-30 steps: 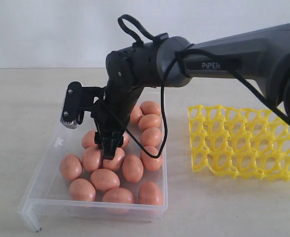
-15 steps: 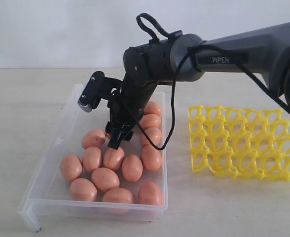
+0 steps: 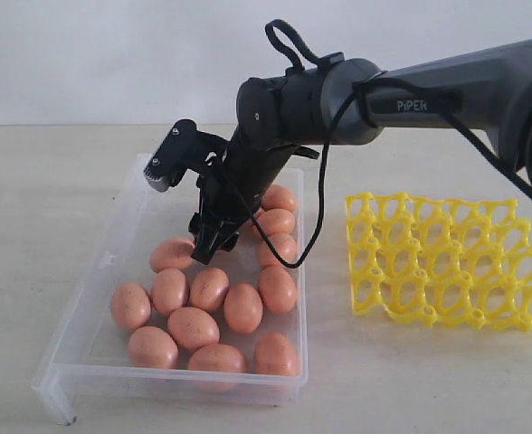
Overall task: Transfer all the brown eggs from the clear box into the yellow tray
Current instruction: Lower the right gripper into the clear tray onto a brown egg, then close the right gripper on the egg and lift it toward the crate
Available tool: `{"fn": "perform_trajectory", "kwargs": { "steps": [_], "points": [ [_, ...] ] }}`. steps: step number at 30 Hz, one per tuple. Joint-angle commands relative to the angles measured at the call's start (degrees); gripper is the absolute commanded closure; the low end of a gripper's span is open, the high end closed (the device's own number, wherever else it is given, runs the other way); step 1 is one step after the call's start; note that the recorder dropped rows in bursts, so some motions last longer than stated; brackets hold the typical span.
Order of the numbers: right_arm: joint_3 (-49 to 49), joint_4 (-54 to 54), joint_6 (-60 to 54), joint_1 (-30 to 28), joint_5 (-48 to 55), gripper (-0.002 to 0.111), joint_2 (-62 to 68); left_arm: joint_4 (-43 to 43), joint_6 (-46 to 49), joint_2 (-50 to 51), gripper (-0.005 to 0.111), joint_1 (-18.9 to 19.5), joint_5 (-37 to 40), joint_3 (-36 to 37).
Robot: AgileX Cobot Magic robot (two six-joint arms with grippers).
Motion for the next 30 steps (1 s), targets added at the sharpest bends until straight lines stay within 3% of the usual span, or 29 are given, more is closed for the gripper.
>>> {"fn": "perform_trajectory", "kwargs": {
  "steps": [1, 8, 12, 13, 17, 25, 30],
  "points": [
    [-0.51, 1.27, -0.98, -0.21, -0.28, 0.046, -0.22, -0.13, -0.03, 0.04, 0.111, -0.16, -0.4, -0.1],
    [-0.51, 2.25, 2.06, -0.21, 0.09, 0.048, 1.86, -0.13, -0.03, 0.04, 0.111, -0.16, -0.4, -0.1],
    [-0.51, 2.14, 4.41, -0.21, 1.11, 0.1, 1.86, -0.13, -0.03, 0.04, 0.111, -0.16, -0.4, -0.1],
    [-0.54, 2.14, 5.42, -0.21, 1.83, 0.108, 1.86, -0.13, -0.03, 0.04, 0.111, -0.16, -0.4, -0.1],
    [-1.04, 2.39, 5.53, -0.21, 4.01, 0.108, 1.12, -0.13, -0.03, 0.04, 0.111, -0.16, -0.4, -0.1],
    [-2.75, 2.83, 6.9, -0.21, -1.05, 0.108, -5.47, -0.13, -0.03, 0.04, 0.111, -0.16, -0.4, -0.1],
    [-2.64, 2.83, 22.46, -0.21, 0.02, 0.108, -10.14, -0.13, -0.03, 0.04, 0.111, -0.16, -0.4, -0.1]
  ]
}}
